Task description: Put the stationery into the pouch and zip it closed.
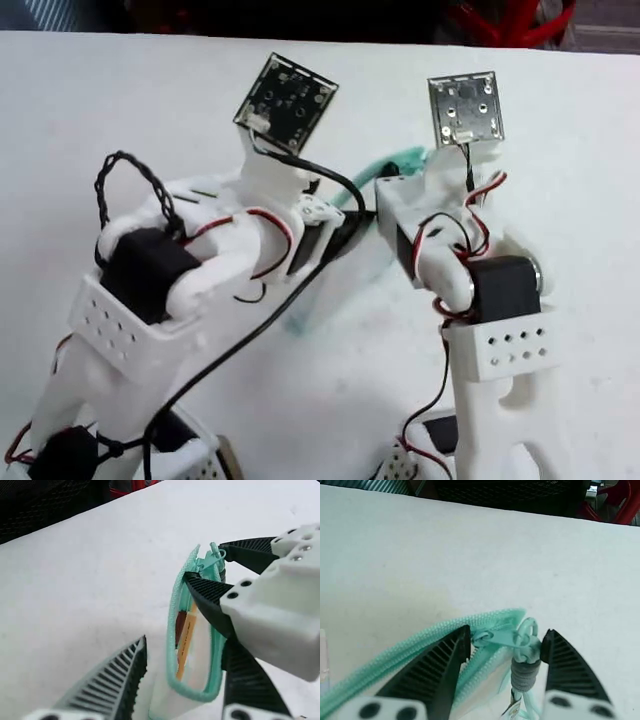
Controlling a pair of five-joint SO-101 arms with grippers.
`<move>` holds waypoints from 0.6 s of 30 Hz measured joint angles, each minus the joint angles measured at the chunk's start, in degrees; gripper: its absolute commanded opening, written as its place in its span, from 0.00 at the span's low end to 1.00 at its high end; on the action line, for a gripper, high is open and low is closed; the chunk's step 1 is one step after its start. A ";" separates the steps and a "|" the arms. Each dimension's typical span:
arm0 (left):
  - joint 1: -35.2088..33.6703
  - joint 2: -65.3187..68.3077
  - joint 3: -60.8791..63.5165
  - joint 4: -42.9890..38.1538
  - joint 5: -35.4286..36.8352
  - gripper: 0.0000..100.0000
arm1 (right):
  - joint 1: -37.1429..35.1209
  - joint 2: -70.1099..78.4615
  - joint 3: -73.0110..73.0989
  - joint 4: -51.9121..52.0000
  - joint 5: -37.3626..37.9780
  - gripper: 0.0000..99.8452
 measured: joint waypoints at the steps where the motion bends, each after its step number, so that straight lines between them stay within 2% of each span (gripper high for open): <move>1: -0.26 0.00 0.00 0.26 0.00 0.27 | 0.00 0.00 0.00 0.00 0.00 0.23; 6: -6.68 -3.78 0.00 2.90 -2.81 0.27 | -0.62 0.00 0.00 0.00 0.00 0.23; 9: -16.18 -7.38 0.26 5.27 -6.77 0.27 | -0.62 0.00 0.00 0.00 0.00 0.23; 13: -30.24 -9.58 7.12 5.71 -7.91 0.27 | -0.62 0.00 0.00 0.00 0.00 0.23; 16: -39.65 -9.58 15.82 3.16 -8.00 0.27 | -0.62 0.00 0.00 0.00 0.00 0.23; 18: -43.60 -9.58 22.24 0.18 -8.00 0.27 | -0.62 0.00 0.00 0.00 0.00 0.23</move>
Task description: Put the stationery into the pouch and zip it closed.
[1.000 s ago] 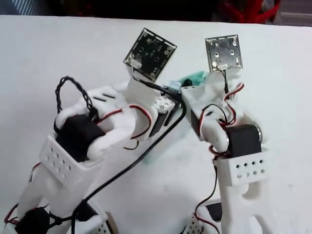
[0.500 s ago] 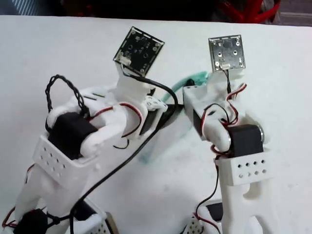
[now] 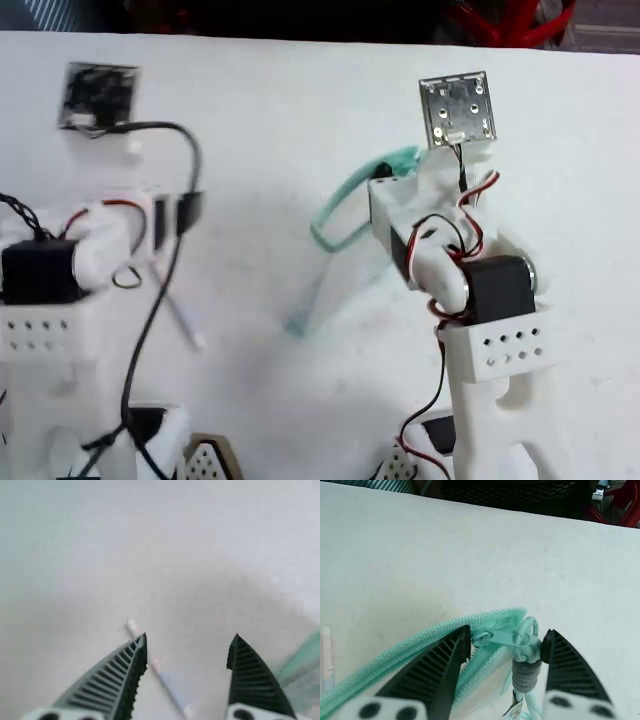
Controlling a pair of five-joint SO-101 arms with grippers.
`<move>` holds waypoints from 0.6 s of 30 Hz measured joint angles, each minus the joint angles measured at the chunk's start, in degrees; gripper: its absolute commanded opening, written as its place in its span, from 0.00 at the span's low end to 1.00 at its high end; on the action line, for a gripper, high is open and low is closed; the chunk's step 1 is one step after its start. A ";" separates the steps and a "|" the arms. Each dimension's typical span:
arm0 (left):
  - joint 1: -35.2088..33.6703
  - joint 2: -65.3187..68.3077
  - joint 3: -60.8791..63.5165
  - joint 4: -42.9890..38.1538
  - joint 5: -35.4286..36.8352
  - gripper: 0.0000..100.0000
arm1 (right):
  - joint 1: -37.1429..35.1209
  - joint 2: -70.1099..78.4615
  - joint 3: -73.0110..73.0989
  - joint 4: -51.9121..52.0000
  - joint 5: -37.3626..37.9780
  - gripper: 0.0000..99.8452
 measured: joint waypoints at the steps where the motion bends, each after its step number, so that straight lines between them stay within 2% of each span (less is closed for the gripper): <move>1: -1.05 0.00 3.60 -1.76 0.00 0.27 | 0.00 0.00 0.00 0.00 0.00 0.23; 6: -2.55 0.00 20.31 -11.34 0.26 0.27 | 0.00 0.00 0.00 0.00 0.00 0.23; 9: -4.48 0.00 27.87 -16.79 6.51 0.27 | 0.00 0.00 0.00 0.00 0.00 0.23; 12: -7.82 0.00 32.18 -21.63 14.86 0.27 | 0.00 0.00 0.00 0.00 0.00 0.23; 18: -9.05 0.00 34.73 -26.29 17.41 0.27 | 0.00 0.00 0.70 -0.70 0.00 0.23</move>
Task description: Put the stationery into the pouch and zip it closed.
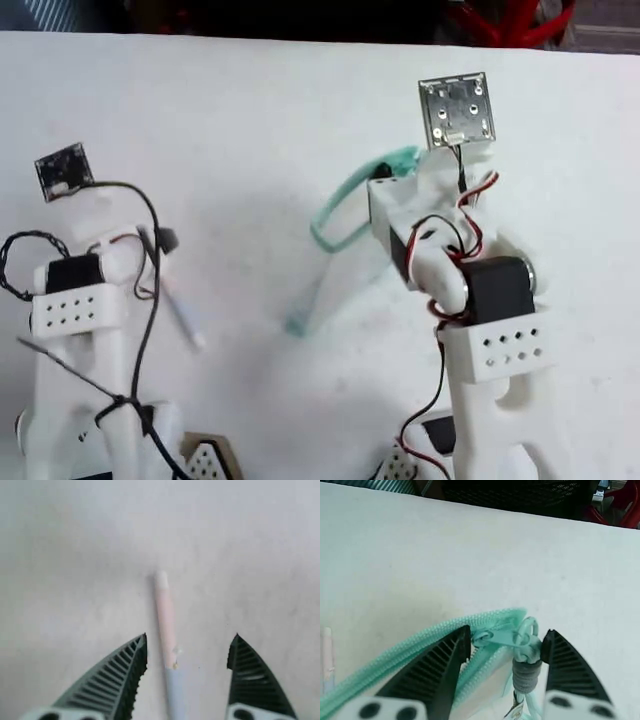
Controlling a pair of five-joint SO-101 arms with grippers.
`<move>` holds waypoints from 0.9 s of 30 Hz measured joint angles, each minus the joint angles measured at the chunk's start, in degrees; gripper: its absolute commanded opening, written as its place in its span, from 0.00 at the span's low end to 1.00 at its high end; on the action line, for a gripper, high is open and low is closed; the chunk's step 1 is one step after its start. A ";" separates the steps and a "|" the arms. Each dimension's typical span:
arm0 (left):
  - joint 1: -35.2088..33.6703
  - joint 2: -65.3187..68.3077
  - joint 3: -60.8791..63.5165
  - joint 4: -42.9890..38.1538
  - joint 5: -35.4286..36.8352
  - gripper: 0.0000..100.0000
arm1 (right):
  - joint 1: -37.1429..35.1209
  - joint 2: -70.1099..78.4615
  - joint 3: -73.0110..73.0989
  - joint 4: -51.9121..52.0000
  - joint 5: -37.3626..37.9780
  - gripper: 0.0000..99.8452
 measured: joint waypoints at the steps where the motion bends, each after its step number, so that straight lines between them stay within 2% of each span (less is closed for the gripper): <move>1: 0.00 0.00 0.00 -0.18 0.18 0.27 | 0.00 0.00 0.00 0.00 0.00 0.23; 8: 0.00 5.45 0.00 -2.20 0.18 0.27 | 0.00 0.00 0.35 -0.35 0.00 0.23; 14: -0.09 23.03 -5.89 -2.99 0.35 0.27 | 0.00 0.00 0.35 -0.35 0.00 0.23; 19: -1.14 36.13 -12.22 -3.25 5.54 0.26 | 0.00 0.00 0.44 -0.35 0.00 0.23; 27: -0.97 44.75 -18.73 -3.25 7.21 0.13 | 0.00 0.00 0.44 -0.53 0.00 0.23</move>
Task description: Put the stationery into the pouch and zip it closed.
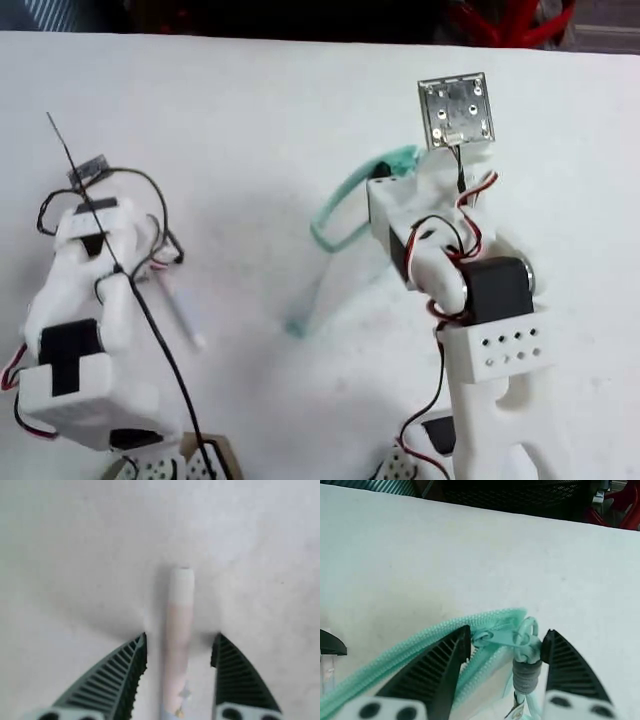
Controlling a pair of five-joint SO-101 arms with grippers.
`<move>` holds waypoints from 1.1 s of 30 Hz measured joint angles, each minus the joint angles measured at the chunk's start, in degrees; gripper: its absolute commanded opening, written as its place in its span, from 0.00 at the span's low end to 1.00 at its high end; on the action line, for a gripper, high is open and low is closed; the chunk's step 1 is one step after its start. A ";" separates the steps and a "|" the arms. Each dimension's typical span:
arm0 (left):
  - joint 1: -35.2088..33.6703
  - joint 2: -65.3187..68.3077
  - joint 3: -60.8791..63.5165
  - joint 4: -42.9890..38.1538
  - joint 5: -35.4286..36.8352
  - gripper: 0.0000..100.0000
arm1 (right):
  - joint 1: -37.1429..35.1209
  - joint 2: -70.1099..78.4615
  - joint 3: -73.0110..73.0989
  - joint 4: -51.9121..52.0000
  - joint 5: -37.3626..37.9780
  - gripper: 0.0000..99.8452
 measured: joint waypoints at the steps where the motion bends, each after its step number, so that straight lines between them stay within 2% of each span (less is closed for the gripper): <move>1: 0.00 0.00 -0.35 0.00 0.00 0.11 | 0.00 0.00 0.00 0.00 0.00 0.23; 7: 0.00 0.18 -0.44 -0.35 0.09 0.02 | 0.00 0.00 0.00 0.00 0.00 0.23; 33: 0.00 0.35 -1.14 1.41 0.18 0.02 | 0.00 0.00 0.00 0.00 0.00 0.23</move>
